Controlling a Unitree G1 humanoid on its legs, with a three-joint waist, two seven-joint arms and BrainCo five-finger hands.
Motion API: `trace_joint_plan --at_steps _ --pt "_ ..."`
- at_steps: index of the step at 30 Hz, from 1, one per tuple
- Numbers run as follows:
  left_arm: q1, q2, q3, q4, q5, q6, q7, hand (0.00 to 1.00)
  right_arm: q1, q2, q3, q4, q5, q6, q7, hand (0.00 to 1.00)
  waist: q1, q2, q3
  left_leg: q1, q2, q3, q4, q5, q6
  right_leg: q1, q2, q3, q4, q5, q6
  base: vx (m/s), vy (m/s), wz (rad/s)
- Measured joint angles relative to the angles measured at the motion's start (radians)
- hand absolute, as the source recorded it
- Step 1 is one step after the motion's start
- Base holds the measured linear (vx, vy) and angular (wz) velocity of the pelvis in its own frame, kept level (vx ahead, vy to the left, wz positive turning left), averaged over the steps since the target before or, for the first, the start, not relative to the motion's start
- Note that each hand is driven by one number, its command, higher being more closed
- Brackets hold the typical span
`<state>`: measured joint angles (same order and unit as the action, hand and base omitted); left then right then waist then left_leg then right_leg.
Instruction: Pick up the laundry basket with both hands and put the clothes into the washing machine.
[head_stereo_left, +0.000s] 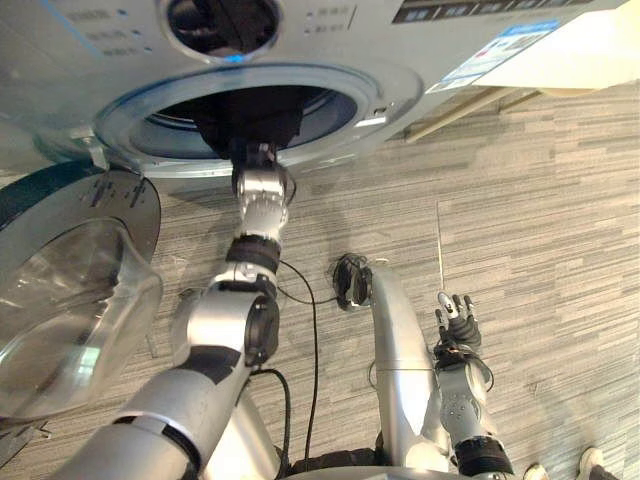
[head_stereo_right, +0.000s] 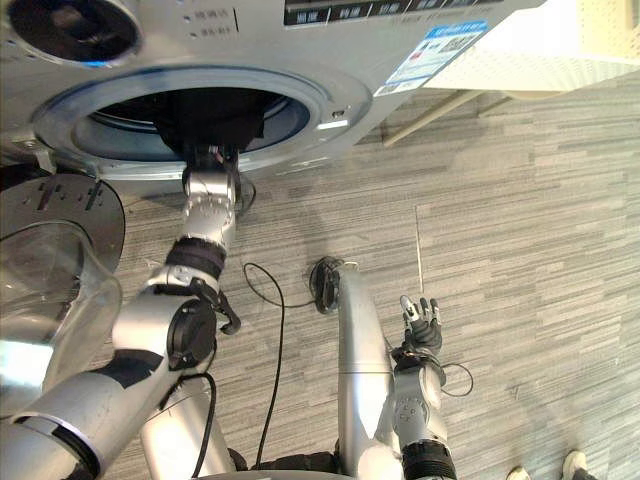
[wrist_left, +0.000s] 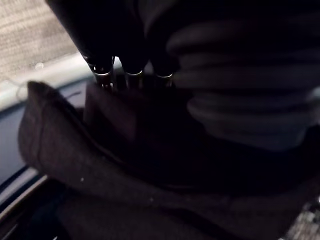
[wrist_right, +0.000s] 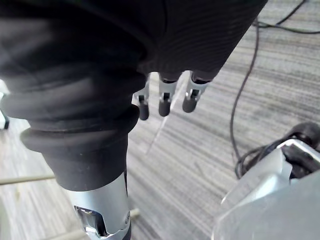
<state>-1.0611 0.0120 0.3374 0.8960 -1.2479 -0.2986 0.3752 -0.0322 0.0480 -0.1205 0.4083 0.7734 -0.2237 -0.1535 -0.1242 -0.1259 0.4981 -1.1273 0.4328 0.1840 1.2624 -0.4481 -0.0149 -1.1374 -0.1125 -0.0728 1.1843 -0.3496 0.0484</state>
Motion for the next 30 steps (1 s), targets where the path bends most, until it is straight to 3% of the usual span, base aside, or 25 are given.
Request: trace_joint_plan --at_steps 6,11,13,17,20,24,26,27,29,30 --pt "0.157 0.007 0.138 -0.007 0.014 0.009 0.000 0.00 -0.005 0.023 0.008 0.020 0.000 -0.007 0.000 0.00 0.006 -0.010 -0.041 0.081 -0.019 0.018 -0.124 0.060 -0.017 0.081 -0.008 -0.031 -0.097 0.019 -0.026 0.01 -0.118 0.10" --pt "0.122 0.038 0.132 -0.043 0.055 0.018 -0.001 0.00 -0.005 0.021 0.016 0.019 0.001 -0.010 0.000 0.00 0.012 -0.008 -0.047 0.123 -0.022 0.022 -0.192 0.084 -0.029 0.129 0.002 -0.047 -0.165 0.037 -0.033 0.02 -0.081 0.01" --pt "0.071 0.049 0.117 -0.039 0.055 -0.005 0.039 0.00 -0.002 0.019 0.016 0.021 0.003 -0.013 0.000 0.00 0.026 -0.008 -0.047 0.115 -0.012 0.026 -0.208 0.089 -0.032 0.123 0.018 -0.049 -0.197 0.055 -0.036 0.00 -0.049 -0.20" --pt "0.051 0.046 0.016 -0.039 0.052 -0.056 0.074 0.00 -0.001 0.019 0.015 0.020 0.007 -0.023 0.005 0.00 0.042 0.000 -0.051 0.072 0.003 0.016 -0.205 0.090 -0.031 0.102 0.031 -0.065 -0.223 0.074 -0.035 -0.02 -0.035 -0.08" --pt "-0.018 0.043 -0.094 -0.039 0.006 -0.126 0.142 0.00 -0.001 0.018 -0.005 0.020 0.012 -0.033 0.013 0.00 0.066 0.002 -0.051 0.016 0.006 0.019 -0.207 0.097 -0.024 0.049 0.042 -0.057 -0.251 0.113 -0.027 -0.08 -0.003 -0.17" --pt "-0.095 0.071 -0.254 -0.039 -0.118 -0.212 0.181 0.00 -0.001 0.003 -0.055 0.033 0.014 -0.030 0.021 0.00 0.087 0.002 -0.051 -0.049 0.023 0.053 -0.215 0.097 -0.020 -0.003 0.060 -0.031 -0.351 0.171 0.013 -0.15 0.080 -0.35" --pt "-0.118 0.095 -0.281 -0.038 -0.159 -0.230 0.182 0.00 -0.003 -0.012 -0.075 0.029 0.014 -0.024 0.022 0.00 0.088 0.003 -0.049 -0.062 0.025 0.069 -0.227 0.096 -0.017 -0.003 0.061 -0.031 -0.422 0.174 0.023 -0.15 0.148 -0.56" --pt "-0.134 0.108 -0.283 -0.033 -0.184 -0.230 0.182 0.00 -0.002 -0.022 -0.088 0.029 0.016 -0.018 0.022 0.00 0.087 0.004 -0.046 -0.066 0.030 0.081 -0.237 0.106 0.004 -0.004 0.059 -0.034 -0.430 0.171 0.013 -0.13 0.148 -0.48" --pt "-0.165 0.114 -0.315 -0.030 -0.248 -0.218 0.182 0.00 0.022 -0.024 -0.099 0.029 0.026 -0.008 0.022 0.00 0.076 -0.006 -0.044 -0.072 0.037 0.119 -0.201 0.111 0.005 0.004 0.035 -0.047 -0.302 0.118 -0.024 -0.02 0.041 0.19" --pt "-0.176 0.115 -0.340 -0.030 -0.269 -0.221 0.182 0.00 0.021 -0.032 -0.098 0.026 0.029 -0.006 0.022 0.00 0.082 0.000 -0.040 -0.087 0.042 0.117 -0.169 0.106 -0.004 -0.006 0.039 -0.047 -0.306 0.098 -0.012 0.03 0.031 0.11"
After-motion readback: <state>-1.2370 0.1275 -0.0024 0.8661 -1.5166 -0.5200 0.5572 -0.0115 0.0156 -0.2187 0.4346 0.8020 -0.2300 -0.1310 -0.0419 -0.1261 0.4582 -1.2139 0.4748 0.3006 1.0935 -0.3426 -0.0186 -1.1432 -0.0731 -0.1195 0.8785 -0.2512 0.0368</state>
